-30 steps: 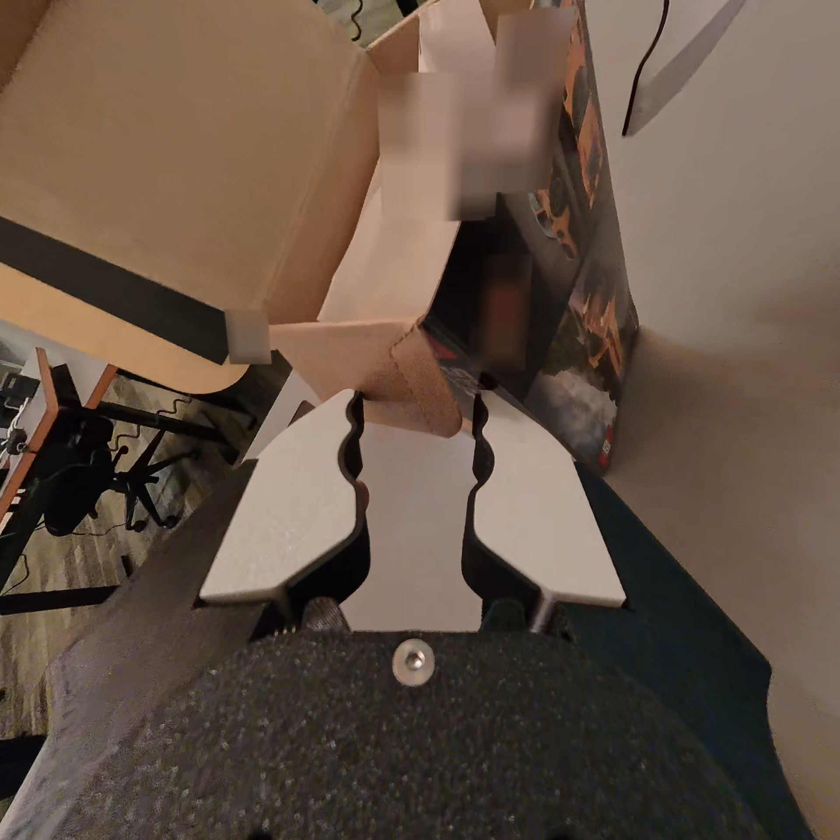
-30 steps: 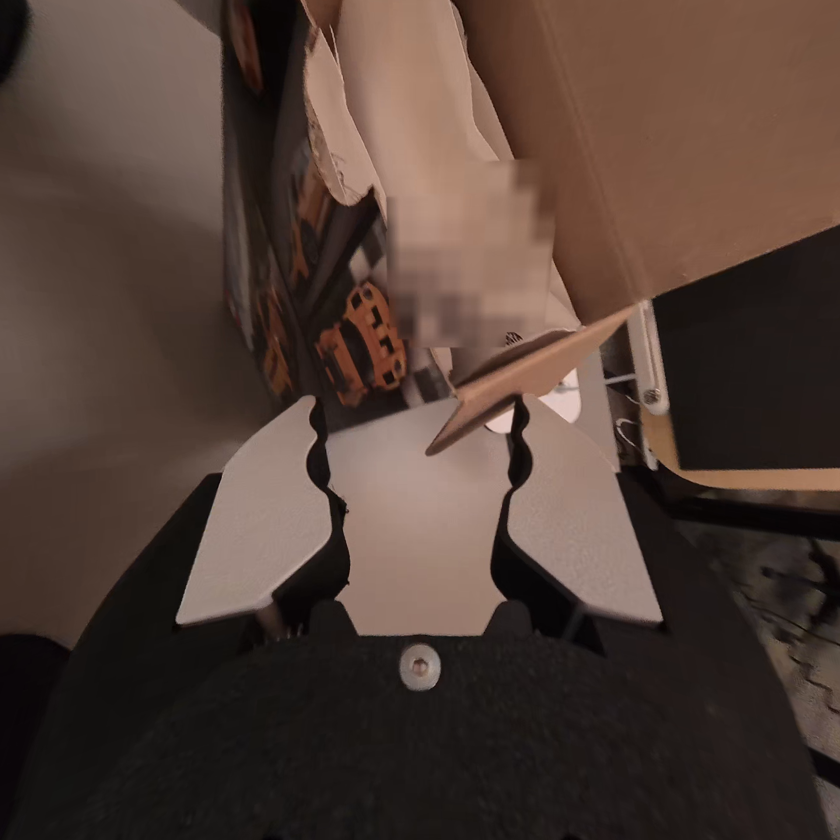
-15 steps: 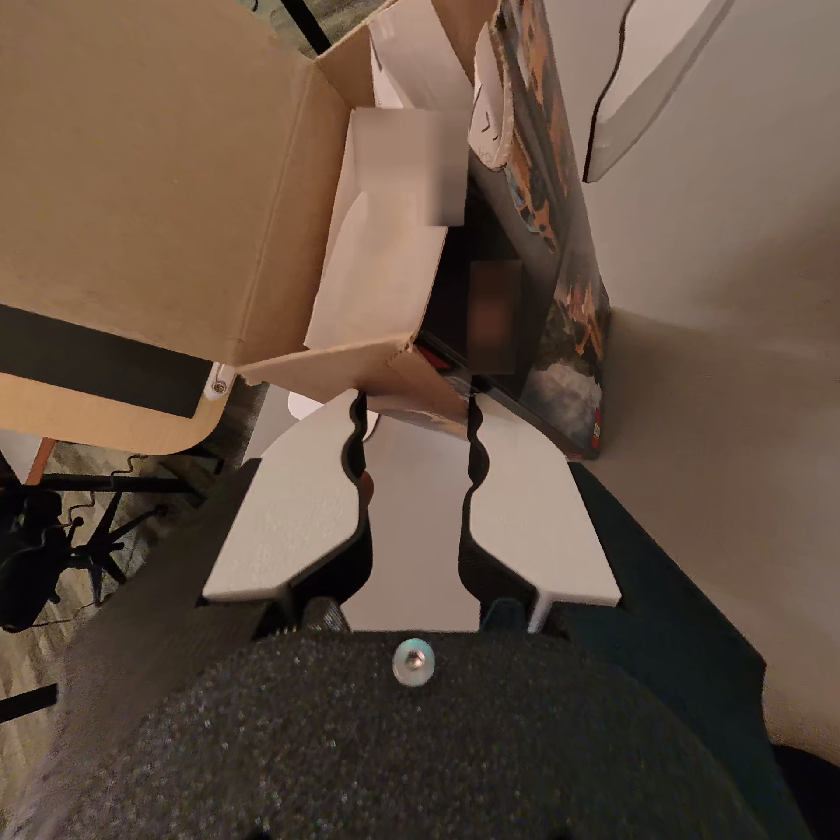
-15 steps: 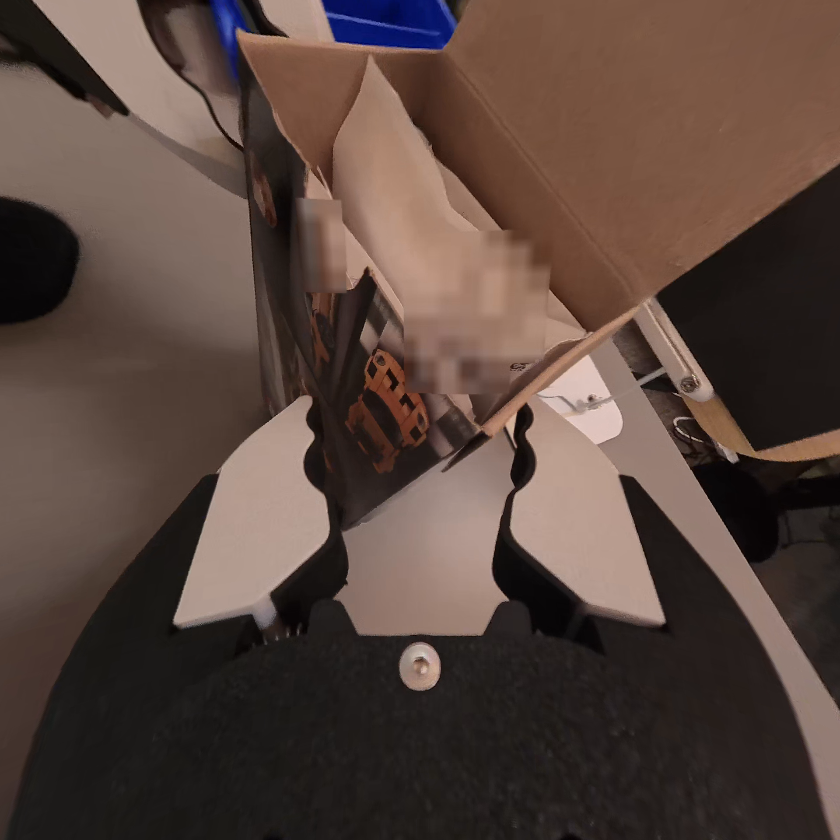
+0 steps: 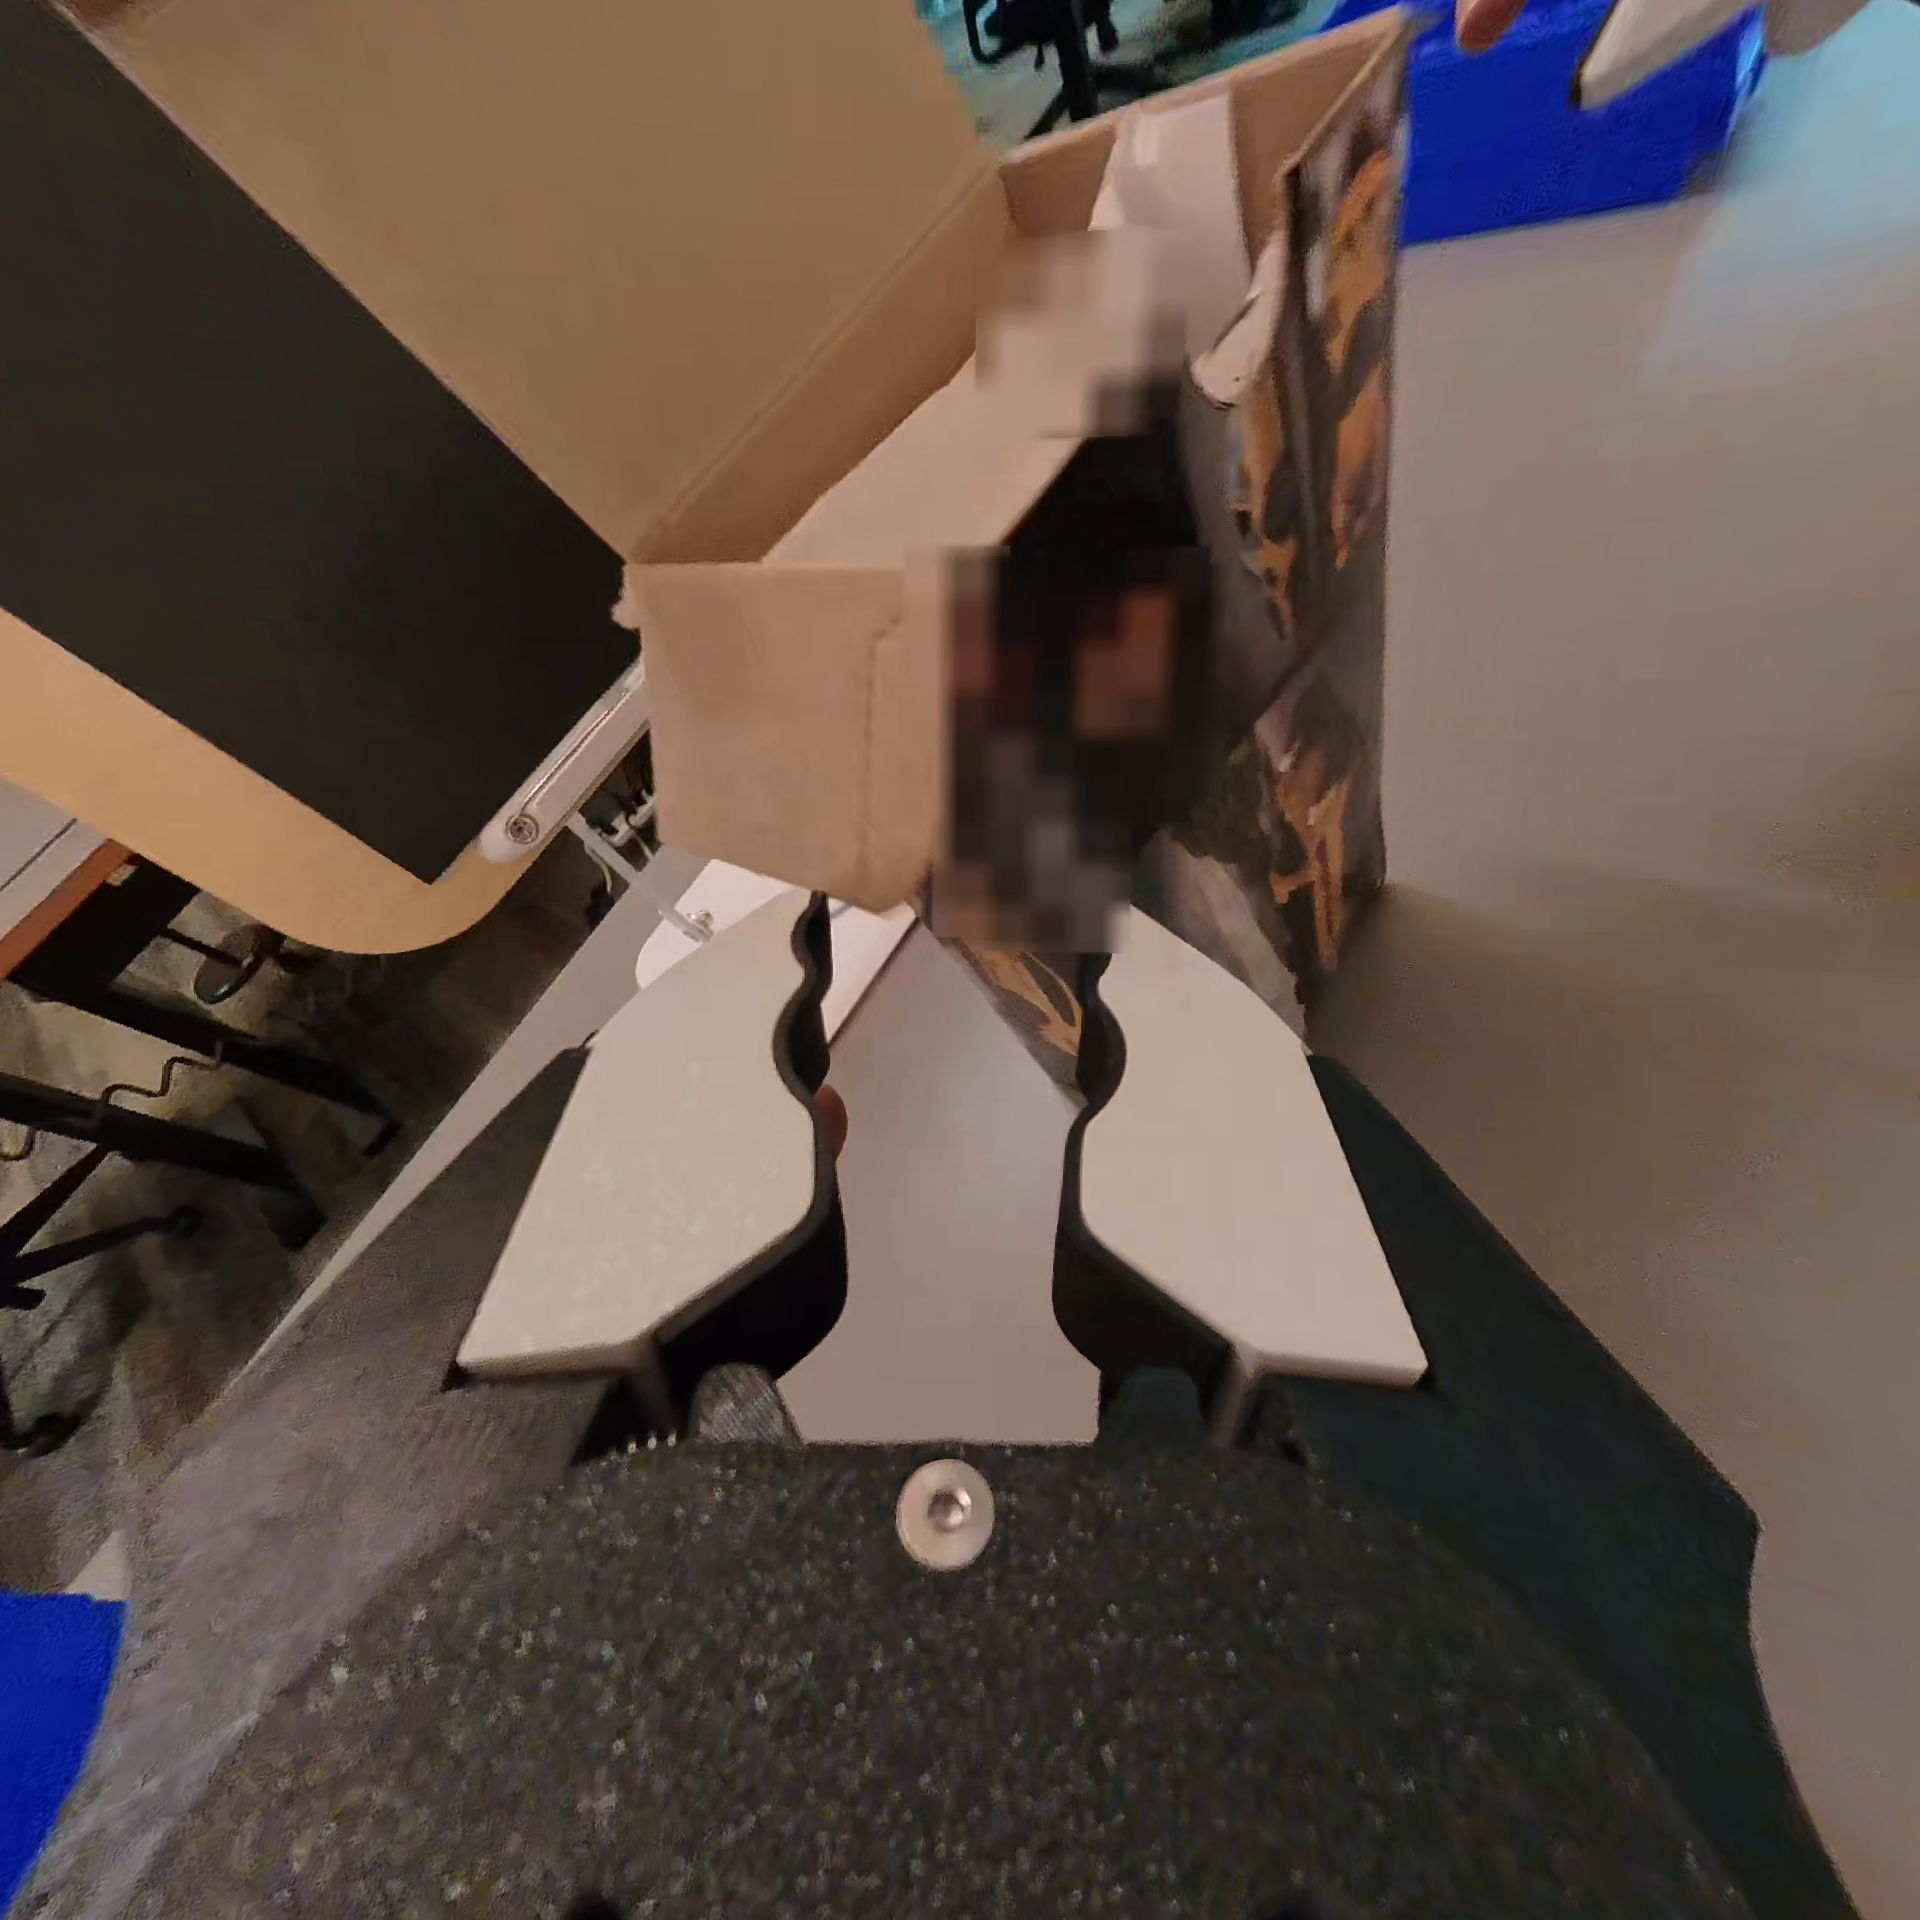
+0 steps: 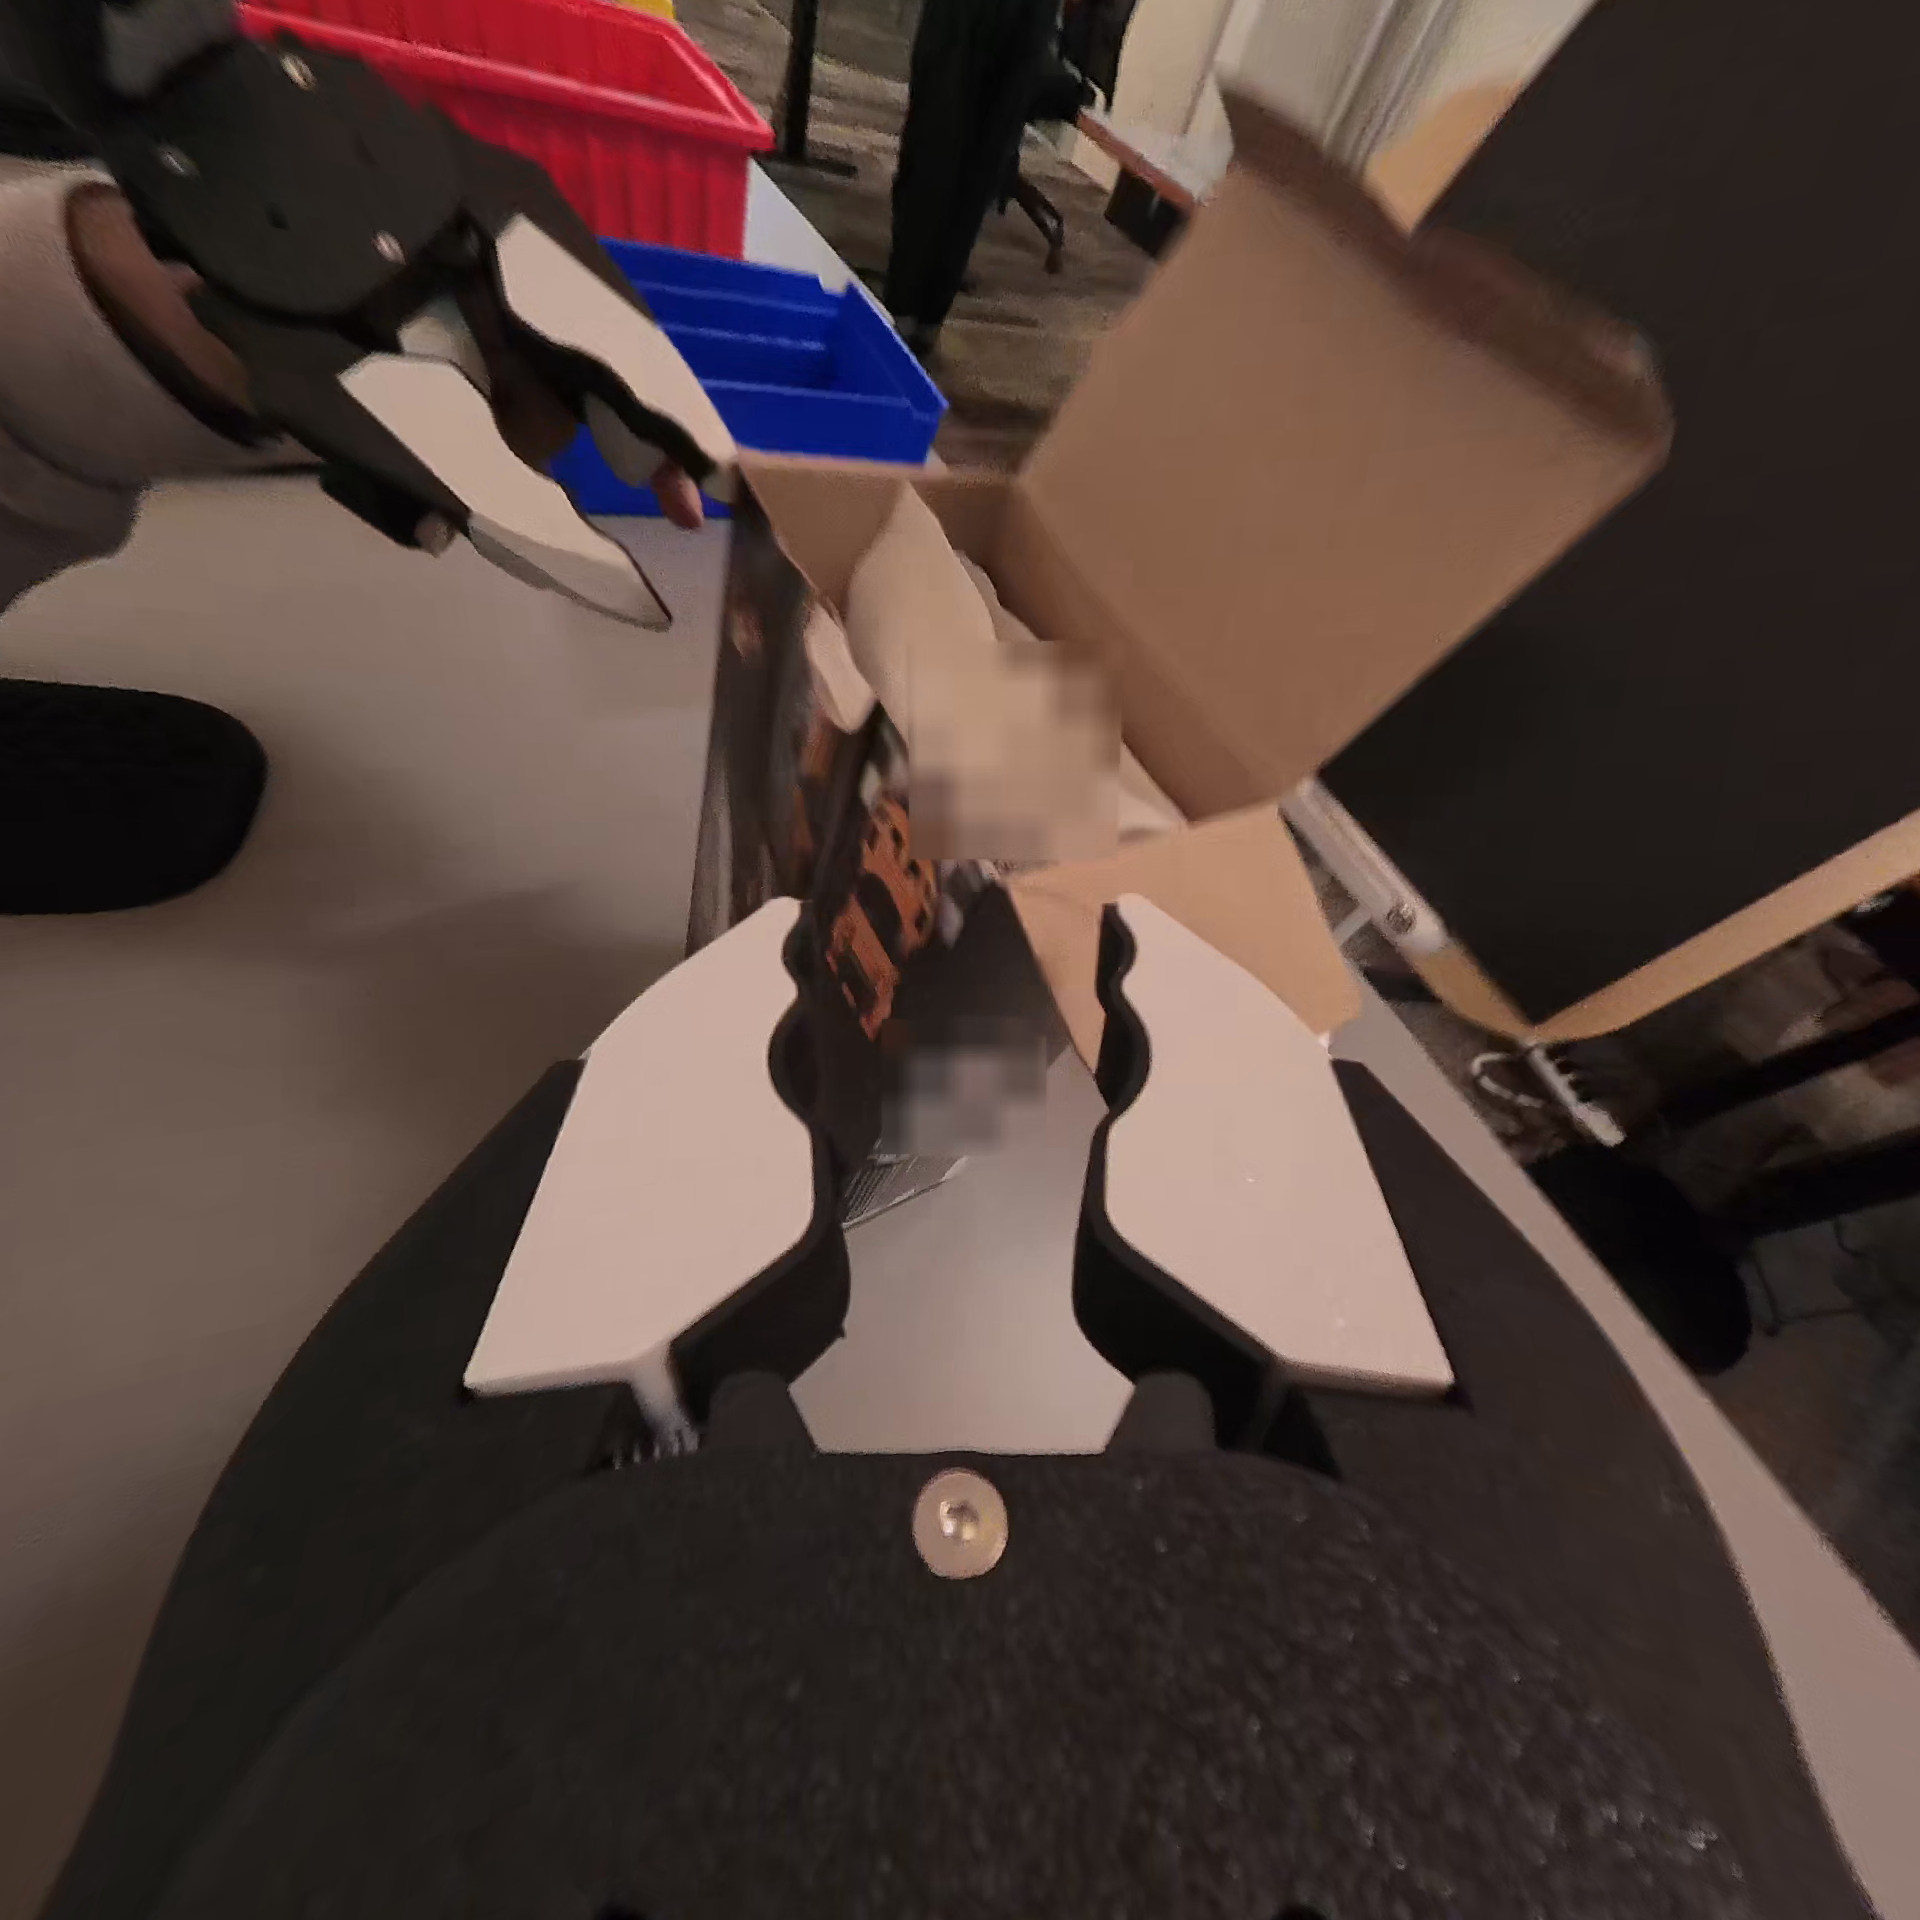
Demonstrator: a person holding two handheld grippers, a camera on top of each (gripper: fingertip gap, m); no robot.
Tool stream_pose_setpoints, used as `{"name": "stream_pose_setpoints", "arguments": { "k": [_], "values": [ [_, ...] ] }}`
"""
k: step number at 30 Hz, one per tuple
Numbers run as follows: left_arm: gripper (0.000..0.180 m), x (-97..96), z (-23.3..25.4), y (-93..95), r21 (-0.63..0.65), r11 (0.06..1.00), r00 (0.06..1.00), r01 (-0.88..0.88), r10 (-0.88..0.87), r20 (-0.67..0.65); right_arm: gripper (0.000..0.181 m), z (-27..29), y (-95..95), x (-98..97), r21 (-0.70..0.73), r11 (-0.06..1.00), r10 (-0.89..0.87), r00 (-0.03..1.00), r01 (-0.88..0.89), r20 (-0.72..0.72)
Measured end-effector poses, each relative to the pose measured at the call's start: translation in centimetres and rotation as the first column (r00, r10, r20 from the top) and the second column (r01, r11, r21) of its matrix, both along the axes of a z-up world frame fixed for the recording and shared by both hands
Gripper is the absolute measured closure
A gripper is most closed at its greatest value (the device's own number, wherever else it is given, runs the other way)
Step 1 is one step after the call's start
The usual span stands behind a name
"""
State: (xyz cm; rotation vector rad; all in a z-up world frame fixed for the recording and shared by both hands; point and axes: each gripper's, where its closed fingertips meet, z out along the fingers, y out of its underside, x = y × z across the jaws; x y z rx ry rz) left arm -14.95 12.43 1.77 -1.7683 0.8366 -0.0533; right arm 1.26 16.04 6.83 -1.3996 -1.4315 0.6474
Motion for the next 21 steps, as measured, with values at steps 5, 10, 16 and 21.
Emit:
{"name": "stream_pose_setpoints", "arguments": {
  "k": [5, 10, 16, 21],
  "values": [
    [0.134, 0.2, 0.6, -0.7, 0.053, 0.998, 0.995, -0.047, 0.042, 0.094, 0.133, 5.6, -0.6, -0.8, 0.142, 0.989, 0.021, 0.998, -0.028, 0.053],
    [0.134, 0.9, -0.4, -0.6, 0.064, 0.995, 0.945, -0.077, 0.052, 0.324, 0.134, 4.1, -0.8, -3.4, 0.188, 0.975, 0.066, 0.965, -0.116, 0.252],
    [0.134, 1.4, -2.9, -0.2, 0.018, 0.999, 0.896, -0.05, 0.037, 0.442, 0.133, -2.2, 0.4, -5.3, 0.436, 0.865, -0.087, 0.781, -0.249, 0.619],
    [0.133, 0.1, -4.1, -0.7, 0.006, 0.999, 0.896, -0.05, 0.042, 0.442, 0.153, -3.3, 0.0, -5.6, 0.432, 0.836, -0.08, 0.705, -0.337, 0.705]
  ]
}}
